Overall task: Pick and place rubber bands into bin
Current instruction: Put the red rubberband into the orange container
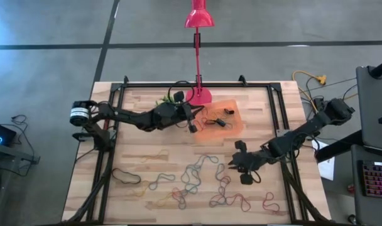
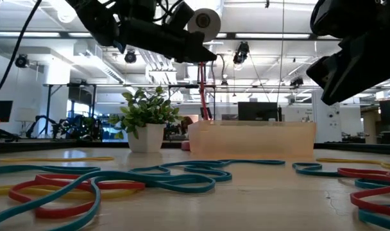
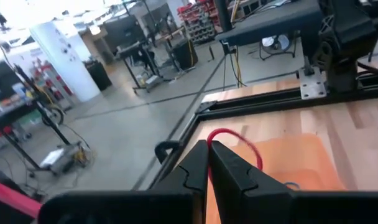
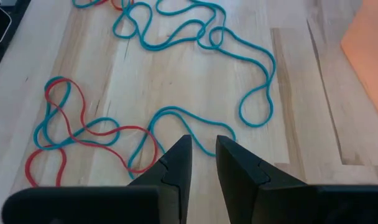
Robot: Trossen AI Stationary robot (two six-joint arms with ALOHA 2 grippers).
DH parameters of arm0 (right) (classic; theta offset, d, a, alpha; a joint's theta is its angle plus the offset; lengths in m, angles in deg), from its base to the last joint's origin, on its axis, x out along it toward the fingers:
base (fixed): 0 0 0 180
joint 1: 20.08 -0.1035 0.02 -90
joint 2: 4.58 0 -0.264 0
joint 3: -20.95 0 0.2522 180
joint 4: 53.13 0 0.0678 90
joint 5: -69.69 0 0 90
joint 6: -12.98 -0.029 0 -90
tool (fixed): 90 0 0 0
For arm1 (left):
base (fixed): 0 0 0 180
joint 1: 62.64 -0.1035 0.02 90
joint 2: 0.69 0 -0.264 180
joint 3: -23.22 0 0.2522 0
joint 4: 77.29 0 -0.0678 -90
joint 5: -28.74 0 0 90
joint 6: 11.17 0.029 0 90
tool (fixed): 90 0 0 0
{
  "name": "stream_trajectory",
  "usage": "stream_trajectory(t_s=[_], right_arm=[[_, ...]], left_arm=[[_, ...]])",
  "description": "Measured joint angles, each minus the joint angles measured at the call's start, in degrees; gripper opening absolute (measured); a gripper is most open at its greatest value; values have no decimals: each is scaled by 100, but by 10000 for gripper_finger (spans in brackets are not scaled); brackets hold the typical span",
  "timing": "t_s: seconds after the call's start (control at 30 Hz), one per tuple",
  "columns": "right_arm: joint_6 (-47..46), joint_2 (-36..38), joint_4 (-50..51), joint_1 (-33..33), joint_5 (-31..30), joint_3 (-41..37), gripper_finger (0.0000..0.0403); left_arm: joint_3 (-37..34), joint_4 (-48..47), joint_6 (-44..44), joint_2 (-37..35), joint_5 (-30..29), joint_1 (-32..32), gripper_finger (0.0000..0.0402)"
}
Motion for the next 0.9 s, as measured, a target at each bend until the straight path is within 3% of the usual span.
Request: stream_trajectory(t_s=[0.2, 0.37, 0.6, 0.9], right_arm=[[48, 0, -26, 0, -158, 0, 61], [68, 0, -26, 2, -305, 0, 61], [68, 0, -54, 2, -439, 0, 61], [142, 1, -177, 4, -452, 0, 61]], left_arm=[[-78, -73, -116, 0, 58, -40, 0], [-60, -585, -368, 0, 535, -81, 0], [-73, -691, -418, 66, 744, -99, 0], [116, -681, -436, 613, 1697, -101, 0]])
